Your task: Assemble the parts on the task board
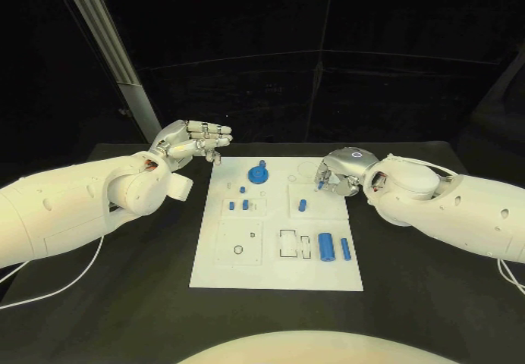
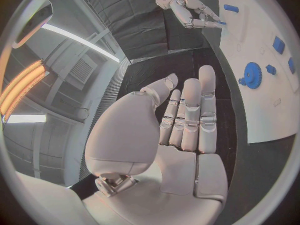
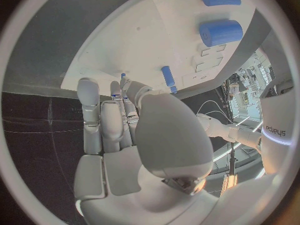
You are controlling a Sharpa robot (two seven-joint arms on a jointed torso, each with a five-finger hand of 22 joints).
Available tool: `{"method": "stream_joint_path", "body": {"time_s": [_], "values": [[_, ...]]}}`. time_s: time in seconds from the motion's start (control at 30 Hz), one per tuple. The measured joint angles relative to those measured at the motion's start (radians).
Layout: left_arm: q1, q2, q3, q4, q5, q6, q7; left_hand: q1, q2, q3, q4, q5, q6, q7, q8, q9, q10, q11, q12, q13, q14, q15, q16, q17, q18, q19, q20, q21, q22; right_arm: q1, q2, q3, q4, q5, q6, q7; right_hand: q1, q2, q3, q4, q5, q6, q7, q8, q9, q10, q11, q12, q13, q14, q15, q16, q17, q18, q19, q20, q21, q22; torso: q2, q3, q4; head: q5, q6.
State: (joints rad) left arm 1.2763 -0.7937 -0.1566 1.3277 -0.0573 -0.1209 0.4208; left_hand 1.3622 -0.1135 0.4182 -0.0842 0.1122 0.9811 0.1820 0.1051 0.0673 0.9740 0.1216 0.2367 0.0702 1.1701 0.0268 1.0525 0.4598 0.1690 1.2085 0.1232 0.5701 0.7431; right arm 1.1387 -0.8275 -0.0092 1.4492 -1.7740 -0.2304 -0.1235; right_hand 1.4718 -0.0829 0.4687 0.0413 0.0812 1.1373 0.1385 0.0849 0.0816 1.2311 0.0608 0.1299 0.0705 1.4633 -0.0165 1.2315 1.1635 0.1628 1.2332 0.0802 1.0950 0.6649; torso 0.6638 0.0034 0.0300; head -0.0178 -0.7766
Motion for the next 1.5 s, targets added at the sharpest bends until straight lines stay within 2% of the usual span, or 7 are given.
{"method": "stream_joint_path", "body": {"time_s": [0.33, 0.47, 0.63, 0.8, 1.0, 1.33, 1.5], "values": [[0.0, -0.001, 0.0, -0.001, 0.0, 0.0, -0.001, 0.0, 0.0, -0.001, -0.001, 0.0, 0.0, 0.0, 0.0, 0.0, 0.0, 0.0, 0.0, 0.0, 0.0, 0.0, 0.0, 0.0, 0.0, -0.002, -0.002, 0.0, 0.0, 0.002, -0.045, 0.005, 0.153, 0.055, -0.023, -0.008, 0.0, 0.0, 0.0, 0.0, 0.0, 0.0, 0.0, -0.004, 0.0, 0.0, 0.0, -0.004, 0.0, 0.0, 0.0, 0.0, 0.002, 0.0, 0.0, 0.0, 0.0, 0.002, 0.0, -0.0001, 0.0006, 0.001, -0.001], [0.0, 0.001, 0.0, -0.001, 0.0, 0.0, -0.001, 0.0, 0.0, -0.003, -0.003, 0.0, 0.0, 0.0, 0.0, 0.0, 0.0, 0.0, 0.0, 0.0, 0.0, 0.0, 0.0, -0.001, 0.0, -0.004, -0.004, 0.0, -0.001, 0.002, -0.031, 0.005, 0.201, 0.071, -0.032, -0.008, 0.0, 0.0, 0.0, 0.0, 0.0, 0.0, 0.0, -0.004, 0.0, 0.0, 0.0, -0.004, 0.0, 0.0, 0.0, 0.0, 0.002, 0.0, 0.0, 0.0, 0.0, 0.002, 0.001, -0.0001, 0.0018, 0.005, -0.003], [0.0, 0.004, 0.0, 0.0, 0.0, 0.0, -0.001, 0.0, 0.0, -0.003, -0.003, 0.0, 0.0, 0.0, 0.0, 0.0, 0.0, 0.0, 0.0, 0.0, 0.0, 0.0, 0.0, -0.001, 0.0, -0.004, -0.003, 0.0, -0.001, 0.002, 0.014, 0.006, 0.236, 0.079, -0.038, -0.006, -0.01, 0.001, 0.006, -0.001, 0.0, -0.001, 0.0, -0.005, 0.0, 0.0, 0.0, -0.004, -0.001, 0.0, 0.0, 0.0, 0.002, 0.0, 0.0, 0.0, 0.0, 0.002, 0.001, -0.0003, 0.0024, 0.019, -0.007], [0.0, 0.007, 0.0, 0.0, 0.001, 0.0, -0.001, 0.0, 0.0, -0.003, -0.003, 0.0, 0.0, 0.0, 0.0, 0.0, 0.0, 0.0, 0.0, 0.0, 0.0, 0.0, 0.0, -0.001, 0.0, -0.004, -0.004, 0.0, -0.001, 0.002, 0.066, 0.005, 0.233, 0.08, -0.038, -0.003, -0.01, 0.001, 0.006, -0.001, 0.0, -0.001, 0.0, -0.008, -0.001, 0.0, 0.0, -0.004, -0.001, 0.0, 0.0, 0.0, 0.001, 0.0, 0.0, 0.0, 0.004, 0.002, 0.001, -0.0012, 0.0024, 0.032, -0.013], [0.0, 0.012, 0.0, 0.002, 0.001, 0.0, -0.001, 0.0, 0.0, -0.003, -0.003, 0.0, 0.0, 0.0, 0.0, 0.0, 0.0, 0.0, 0.0, 0.0, 0.0, 0.0, 0.0, -0.001, 0.0, -0.004, -0.004, 0.0, 0.0, -0.002, 0.129, 0.004, 0.199, 0.077, -0.031, 0.005, -0.01, 0.0, 0.008, -0.003, -0.002, -0.002, -0.001, -0.008, -0.002, -0.004, 0.004, -0.008, -0.001, 0.0, 0.0, 0.0, 0.001, 0.0, 0.0, 0.0, 0.004, 0.002, 0.002, -0.002, 0.0025, 0.049, -0.019], [0.0, 0.017, 0.0, 0.003, 0.001, 0.0, -0.002, 0.001, 0.0, -0.003, -0.003, 0.0, 0.0, 0.0, 0.0, 0.0, 0.0, 0.0, 0.0, 0.0, 0.0, 0.0, 0.0, -0.001, 0.0, -0.003, -0.004, 0.0, 0.0, -0.045, 0.204, 0.0, 0.136, 0.061, -0.002, 0.016, -0.01, 0.0, 0.011, -0.006, -0.002, -0.003, -0.002, -0.012, -0.001, -0.004, 0.004, -0.008, -0.001, 0.0, 0.0, 0.0, 0.001, 0.0, 0.0, 0.0, 0.004, 0.001, 0.002, -0.0013, 0.0022, 0.067, -0.028], [0.0, 0.019, 0.0, 0.003, 0.001, 0.0, -0.002, 0.001, 0.0, -0.003, -0.003, 0.0, 0.0, 0.0, 0.0, 0.0, 0.0, 0.0, 0.0, 0.0, -0.003, 0.004, 0.0, -0.002, 0.0, -0.003, -0.003, 0.0, 0.0, -0.061, 0.219, -0.002, 0.121, 0.047, 0.017, 0.018, -0.01, 0.0, 0.011, -0.006, -0.002, -0.003, -0.002, -0.013, -0.001, -0.004, 0.004, -0.008, -0.001, 0.0, 0.0, 0.0, 0.001, 0.0, 0.0, 0.0, 0.004, 0.0, 0.002, -0.0008, 0.0018, 0.074, -0.036]]}}
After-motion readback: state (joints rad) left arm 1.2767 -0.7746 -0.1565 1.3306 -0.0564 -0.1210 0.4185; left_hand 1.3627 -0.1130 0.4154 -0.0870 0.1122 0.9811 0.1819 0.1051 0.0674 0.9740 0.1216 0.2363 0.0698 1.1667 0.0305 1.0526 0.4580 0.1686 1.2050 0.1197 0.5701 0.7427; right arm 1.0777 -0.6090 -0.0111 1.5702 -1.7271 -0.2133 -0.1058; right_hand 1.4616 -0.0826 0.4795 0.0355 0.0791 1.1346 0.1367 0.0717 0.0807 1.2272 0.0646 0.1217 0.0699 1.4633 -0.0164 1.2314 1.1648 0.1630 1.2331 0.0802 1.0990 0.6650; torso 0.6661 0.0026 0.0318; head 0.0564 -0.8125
